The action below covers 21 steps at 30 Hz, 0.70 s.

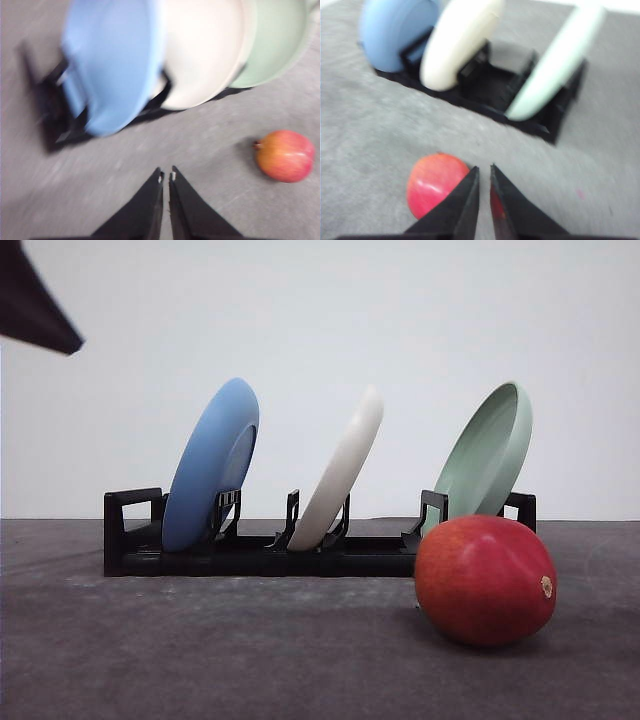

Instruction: Place pomegranate in white plate

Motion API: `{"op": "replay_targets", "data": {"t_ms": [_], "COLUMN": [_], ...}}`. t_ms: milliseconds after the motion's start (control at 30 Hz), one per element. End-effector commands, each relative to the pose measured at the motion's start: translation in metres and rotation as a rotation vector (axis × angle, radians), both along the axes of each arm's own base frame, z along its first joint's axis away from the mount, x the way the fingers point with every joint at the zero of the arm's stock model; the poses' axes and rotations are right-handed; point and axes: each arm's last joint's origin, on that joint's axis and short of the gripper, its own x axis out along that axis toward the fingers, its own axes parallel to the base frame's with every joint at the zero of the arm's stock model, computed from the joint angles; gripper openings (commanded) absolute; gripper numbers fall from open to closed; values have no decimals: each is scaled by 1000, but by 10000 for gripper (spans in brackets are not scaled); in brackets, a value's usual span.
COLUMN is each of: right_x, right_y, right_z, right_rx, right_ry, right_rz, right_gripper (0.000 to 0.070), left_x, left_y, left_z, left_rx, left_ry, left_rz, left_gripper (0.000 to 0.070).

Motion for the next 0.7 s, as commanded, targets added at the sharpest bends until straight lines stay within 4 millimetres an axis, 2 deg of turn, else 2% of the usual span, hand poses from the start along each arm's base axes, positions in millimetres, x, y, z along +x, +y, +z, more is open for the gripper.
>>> {"op": "replay_targets", "data": {"t_ms": [0, 200, 533, 567, 600, 667], "right_x": [2, 6, 6, 6, 6, 6], "right_y": [3, 10, 10, 10, 10, 10], "right_z": [5, 2, 2, 2, 2, 2], "right_rx": [-19, -28, -27, -27, -28, -28], "right_ry": [-38, -14, -15, -15, -16, -16], "right_rz": [35, 78, 79, 79, 79, 79], "right_gripper": [35, 35, 47, 76, 130, 298], "left_x": [1, -1, -5, -6, -6, -7], "left_y": [-4, -12, -21, -22, -23, -24], "left_z": [10, 18, 20, 20, 20, 21], "left_rx": [27, 56, 182, 188, 192, 188], "left_ry": [-85, -155, -258, -265, -270, -276], "left_rz": [-48, -89, -155, -167, -176, -185], "left_gripper": [0, 0, 11, 45, 110, 311]}}
